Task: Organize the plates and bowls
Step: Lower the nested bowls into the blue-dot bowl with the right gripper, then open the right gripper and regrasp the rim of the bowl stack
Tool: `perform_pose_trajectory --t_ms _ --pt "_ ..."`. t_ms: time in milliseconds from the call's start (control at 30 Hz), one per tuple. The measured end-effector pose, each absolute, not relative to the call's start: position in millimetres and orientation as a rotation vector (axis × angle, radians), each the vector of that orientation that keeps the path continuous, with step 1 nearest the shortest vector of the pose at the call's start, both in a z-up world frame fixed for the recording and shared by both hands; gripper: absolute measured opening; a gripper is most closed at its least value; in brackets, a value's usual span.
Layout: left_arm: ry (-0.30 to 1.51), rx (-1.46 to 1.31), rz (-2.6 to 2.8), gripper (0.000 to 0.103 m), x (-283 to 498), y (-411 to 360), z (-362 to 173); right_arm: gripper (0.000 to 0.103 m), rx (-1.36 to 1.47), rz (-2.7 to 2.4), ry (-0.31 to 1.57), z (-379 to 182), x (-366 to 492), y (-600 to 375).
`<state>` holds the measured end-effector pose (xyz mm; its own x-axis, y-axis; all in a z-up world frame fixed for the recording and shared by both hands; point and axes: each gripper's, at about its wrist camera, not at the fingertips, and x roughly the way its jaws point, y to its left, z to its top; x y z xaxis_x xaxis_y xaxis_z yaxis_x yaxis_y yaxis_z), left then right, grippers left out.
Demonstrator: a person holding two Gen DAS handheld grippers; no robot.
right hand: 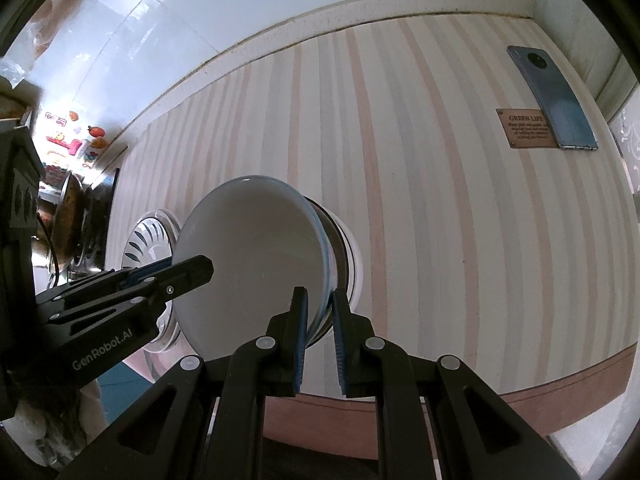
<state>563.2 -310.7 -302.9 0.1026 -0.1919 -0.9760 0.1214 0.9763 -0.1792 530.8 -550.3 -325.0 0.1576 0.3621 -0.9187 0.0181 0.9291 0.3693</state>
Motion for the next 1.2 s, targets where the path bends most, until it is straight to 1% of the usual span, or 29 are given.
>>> perform_pose_trajectory --t_ms 400,600,733,1033,1200 --pt "1.458 -0.057 -0.227 0.016 562 -310 -306 0.014 0.336 0.227 1.421 -333 531 -547" --pt "1.431 -0.052 -0.249 0.017 549 -306 -281 0.014 0.337 0.217 1.404 -317 524 -547" --pt "1.383 -0.028 -0.278 0.017 532 -304 -251 0.014 0.322 0.222 1.364 -288 511 -547" --pt "1.304 -0.025 -0.352 0.017 492 -298 -185 0.014 0.282 0.241 1.230 -201 462 -538" --pt "1.255 -0.029 -0.378 0.017 478 -296 -153 0.014 0.271 0.247 1.188 -166 436 -534"
